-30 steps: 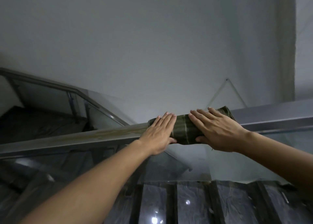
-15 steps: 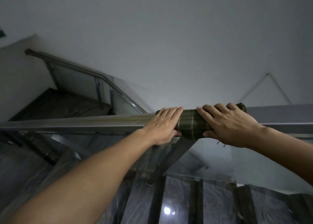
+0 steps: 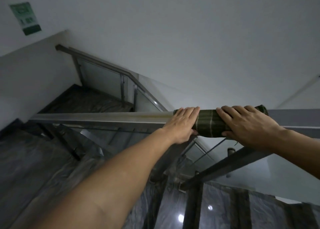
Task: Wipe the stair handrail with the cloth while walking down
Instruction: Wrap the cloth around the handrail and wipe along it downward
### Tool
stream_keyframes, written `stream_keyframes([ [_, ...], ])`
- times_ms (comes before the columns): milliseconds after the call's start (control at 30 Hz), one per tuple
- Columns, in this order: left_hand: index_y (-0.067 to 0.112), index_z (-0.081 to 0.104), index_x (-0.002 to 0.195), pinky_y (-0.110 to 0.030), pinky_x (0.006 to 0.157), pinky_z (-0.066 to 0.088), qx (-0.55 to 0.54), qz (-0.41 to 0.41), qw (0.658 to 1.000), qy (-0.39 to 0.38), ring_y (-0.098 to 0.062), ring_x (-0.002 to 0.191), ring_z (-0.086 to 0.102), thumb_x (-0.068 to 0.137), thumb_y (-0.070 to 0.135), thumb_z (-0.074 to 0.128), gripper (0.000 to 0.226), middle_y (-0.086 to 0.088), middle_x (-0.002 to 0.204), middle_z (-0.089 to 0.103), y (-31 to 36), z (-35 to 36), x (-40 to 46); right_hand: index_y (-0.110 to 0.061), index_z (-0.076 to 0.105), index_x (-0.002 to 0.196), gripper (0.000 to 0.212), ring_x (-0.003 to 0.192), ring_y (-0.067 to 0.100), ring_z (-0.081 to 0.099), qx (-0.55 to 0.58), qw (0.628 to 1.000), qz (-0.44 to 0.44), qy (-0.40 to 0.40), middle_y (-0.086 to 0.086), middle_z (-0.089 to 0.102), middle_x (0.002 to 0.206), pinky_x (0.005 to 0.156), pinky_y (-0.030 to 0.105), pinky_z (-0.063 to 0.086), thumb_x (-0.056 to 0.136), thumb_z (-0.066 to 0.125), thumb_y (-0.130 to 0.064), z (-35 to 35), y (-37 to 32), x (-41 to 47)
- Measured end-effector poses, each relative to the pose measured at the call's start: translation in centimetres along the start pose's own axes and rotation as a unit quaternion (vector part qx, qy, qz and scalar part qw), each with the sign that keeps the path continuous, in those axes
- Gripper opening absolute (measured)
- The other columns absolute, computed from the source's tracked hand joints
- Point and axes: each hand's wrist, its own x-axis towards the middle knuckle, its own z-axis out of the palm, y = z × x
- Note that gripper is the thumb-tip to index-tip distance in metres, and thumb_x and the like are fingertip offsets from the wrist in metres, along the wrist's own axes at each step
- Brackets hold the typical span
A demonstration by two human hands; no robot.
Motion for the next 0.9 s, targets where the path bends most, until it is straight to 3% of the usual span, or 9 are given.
stream_keyframes([
  [167, 0.006, 0.0, 0.15, -0.037, 0.12, 0.0, -0.002, -0.042, 0.999, -0.014, -0.025, 0.147, 0.007, 0.09, 0.025, 0.058, 0.085, -0.012, 0.159, 0.009, -5.8, 0.5, -3.1, -0.009, 0.017, 0.148, 0.075, 0.124, 0.031, 0.049, 0.01, 1.0, -0.02, 0.003, 0.014, 0.039, 0.147, 0.101, 0.048, 0.045, 0.091, 0.038, -0.054, -0.5, -5.0, 4.7],
  [400, 0.008, 0.001, 0.15, -0.039, 0.121, 0.003, -0.007, -0.069, 0.997, -0.014, -0.025, 0.148, 0.006, 0.09, 0.023, 0.059, 0.085, -0.013, 0.16, 0.009, -14.2, 1.6, -6.5, -0.01, 0.01, 0.15, 0.073, 0.133, 0.029, 0.04, 0.011, 0.999, -0.042, 0.002, 0.011, 0.03, 0.154, 0.109, 0.045, 0.037, 0.094, 0.032, -0.052, -1.1, -11.2, 11.1],
  [633, 0.011, 0.002, 0.151, -0.042, 0.122, 0.004, -0.017, -0.096, 0.995, -0.024, -0.023, 0.149, 0.003, 0.087, 0.019, 0.062, 0.088, -0.011, 0.161, 0.009, -23.4, 2.8, -9.8, -0.01, 0.017, 0.146, 0.071, 0.126, 0.031, 0.046, 0.035, 0.997, -0.062, 0.026, 0.014, 0.037, 0.149, 0.104, 0.046, 0.042, 0.092, 0.035, -0.051, -0.7, -17.5, 18.2],
  [900, 0.007, 0.011, 0.149, -0.043, 0.121, 0.005, -0.021, -0.098, 0.995, -0.011, -0.025, 0.149, 0.004, 0.081, 0.012, 0.067, 0.088, -0.012, 0.158, 0.016, -33.4, 3.9, -13.3, -0.007, 0.016, 0.147, 0.07, 0.13, 0.033, 0.041, 0.05, 0.996, -0.071, 0.023, 0.017, 0.03, 0.151, 0.107, 0.046, 0.037, 0.094, 0.035, -0.049, -1.4, -25.2, 25.6],
])
